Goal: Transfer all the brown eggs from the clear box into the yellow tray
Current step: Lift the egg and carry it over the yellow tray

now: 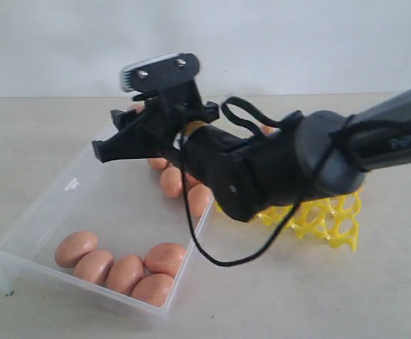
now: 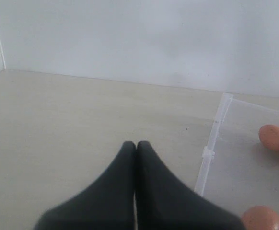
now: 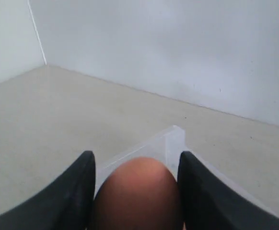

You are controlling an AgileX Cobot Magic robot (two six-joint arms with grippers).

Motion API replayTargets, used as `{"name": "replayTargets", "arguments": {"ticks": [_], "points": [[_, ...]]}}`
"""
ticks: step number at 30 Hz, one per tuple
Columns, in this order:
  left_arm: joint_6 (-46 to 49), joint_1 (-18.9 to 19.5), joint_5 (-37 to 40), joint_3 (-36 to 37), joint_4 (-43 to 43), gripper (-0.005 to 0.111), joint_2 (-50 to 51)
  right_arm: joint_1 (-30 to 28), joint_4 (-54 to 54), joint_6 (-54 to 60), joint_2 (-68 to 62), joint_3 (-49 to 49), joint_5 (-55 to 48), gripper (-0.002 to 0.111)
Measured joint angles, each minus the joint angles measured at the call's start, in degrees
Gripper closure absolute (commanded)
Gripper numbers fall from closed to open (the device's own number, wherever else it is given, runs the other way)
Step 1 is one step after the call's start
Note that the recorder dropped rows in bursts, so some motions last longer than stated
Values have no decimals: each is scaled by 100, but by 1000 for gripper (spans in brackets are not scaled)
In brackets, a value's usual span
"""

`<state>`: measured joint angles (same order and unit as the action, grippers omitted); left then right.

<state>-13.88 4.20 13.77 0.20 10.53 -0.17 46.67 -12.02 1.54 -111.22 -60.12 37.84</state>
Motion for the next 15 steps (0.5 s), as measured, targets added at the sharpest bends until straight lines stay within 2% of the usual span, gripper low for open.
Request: {"name": "replayTargets", "arguments": {"ticks": [3, 6, 8, 12, 15], "points": [[0, 0, 0, 0, 0, 111, 0, -622, 1202, -1806, 295, 704, 918, 109], [0, 0, 0, 0, 0, 111, 0, -1765, 3311, -4078, 412, 1088, 2367, 109], [0, 0, 0, 0, 0, 111, 0, -2665, 4674, -5009, 461, 1086, 2852, 109], [0, 0, 0, 0, 0, 111, 0, -4204, 6943, -5965, 461, 934, 3055, 109], [0, 0, 0, 0, 0, 111, 0, -5100, 7924, -6251, 470, 855, 3063, 109]]}}
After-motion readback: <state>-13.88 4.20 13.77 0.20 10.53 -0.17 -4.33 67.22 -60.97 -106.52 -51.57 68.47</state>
